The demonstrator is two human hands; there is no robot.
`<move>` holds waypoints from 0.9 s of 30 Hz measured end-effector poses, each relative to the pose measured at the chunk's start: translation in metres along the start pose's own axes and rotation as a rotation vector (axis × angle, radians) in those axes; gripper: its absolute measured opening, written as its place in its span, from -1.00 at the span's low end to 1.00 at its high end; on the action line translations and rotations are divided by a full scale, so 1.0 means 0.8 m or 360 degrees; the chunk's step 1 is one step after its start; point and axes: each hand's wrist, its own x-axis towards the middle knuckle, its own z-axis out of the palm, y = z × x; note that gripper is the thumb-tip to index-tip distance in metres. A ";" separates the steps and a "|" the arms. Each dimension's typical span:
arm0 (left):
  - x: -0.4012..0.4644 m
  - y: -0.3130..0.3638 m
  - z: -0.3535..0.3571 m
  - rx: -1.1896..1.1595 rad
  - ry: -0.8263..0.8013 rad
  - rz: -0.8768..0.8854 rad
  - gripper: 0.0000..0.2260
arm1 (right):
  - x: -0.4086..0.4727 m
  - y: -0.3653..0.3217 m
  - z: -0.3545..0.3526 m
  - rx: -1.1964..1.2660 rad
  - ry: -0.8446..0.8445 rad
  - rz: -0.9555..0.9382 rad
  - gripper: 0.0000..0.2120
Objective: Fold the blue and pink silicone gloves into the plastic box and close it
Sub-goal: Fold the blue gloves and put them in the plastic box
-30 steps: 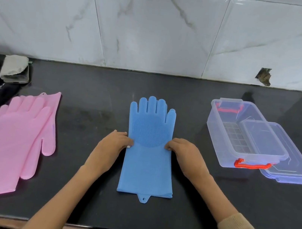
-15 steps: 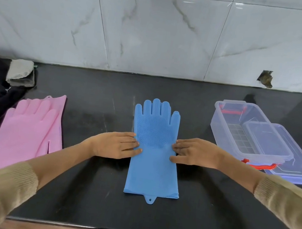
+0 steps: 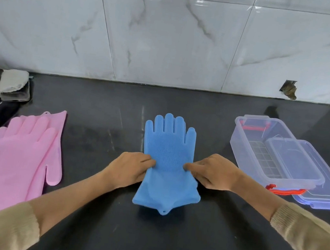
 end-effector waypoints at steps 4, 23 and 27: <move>0.015 0.016 0.010 -0.0287 0.0110 -0.0940 -0.64 | 0.021 -0.001 0.002 0.0473 0.0214 0.0493 -0.80; 0.078 0.025 0.035 -0.0068 0.0249 -0.2073 -0.85 | 0.091 -0.036 0.030 0.0626 0.0658 0.1784 -0.85; 0.065 0.024 0.034 -0.0093 0.0378 -0.1832 -0.62 | 0.089 -0.036 0.032 0.0683 0.0797 0.1862 -0.69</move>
